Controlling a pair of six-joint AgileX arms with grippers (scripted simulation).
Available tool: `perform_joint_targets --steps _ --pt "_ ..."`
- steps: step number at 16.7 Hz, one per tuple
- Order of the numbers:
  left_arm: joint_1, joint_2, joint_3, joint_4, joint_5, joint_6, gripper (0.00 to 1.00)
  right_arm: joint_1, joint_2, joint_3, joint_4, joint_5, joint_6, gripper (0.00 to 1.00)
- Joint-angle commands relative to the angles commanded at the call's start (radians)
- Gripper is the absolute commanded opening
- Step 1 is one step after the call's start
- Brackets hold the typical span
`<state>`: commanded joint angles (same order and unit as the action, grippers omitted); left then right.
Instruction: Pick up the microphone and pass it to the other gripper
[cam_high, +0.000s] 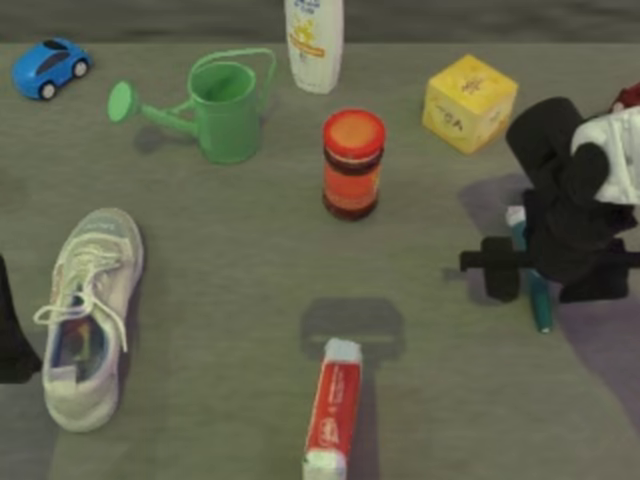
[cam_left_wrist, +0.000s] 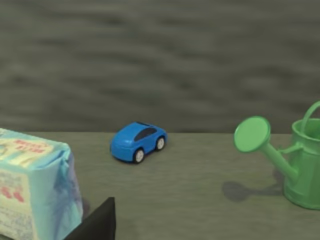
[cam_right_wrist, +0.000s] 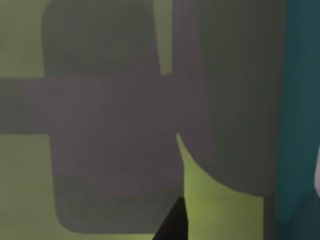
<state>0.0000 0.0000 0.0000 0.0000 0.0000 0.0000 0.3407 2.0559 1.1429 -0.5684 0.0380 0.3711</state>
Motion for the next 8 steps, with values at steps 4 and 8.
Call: perform_joint_targets --steps 4,8 --pt "0.000 0.000 0.000 0.000 0.000 0.000 1.00 0.000 0.000 0.000 0.000 0.000 0.000 0.00" --pt "0.000 0.000 0.000 0.000 0.000 0.000 1.00 0.002 -0.063 0.025 -0.031 0.019 -0.011 0.00"
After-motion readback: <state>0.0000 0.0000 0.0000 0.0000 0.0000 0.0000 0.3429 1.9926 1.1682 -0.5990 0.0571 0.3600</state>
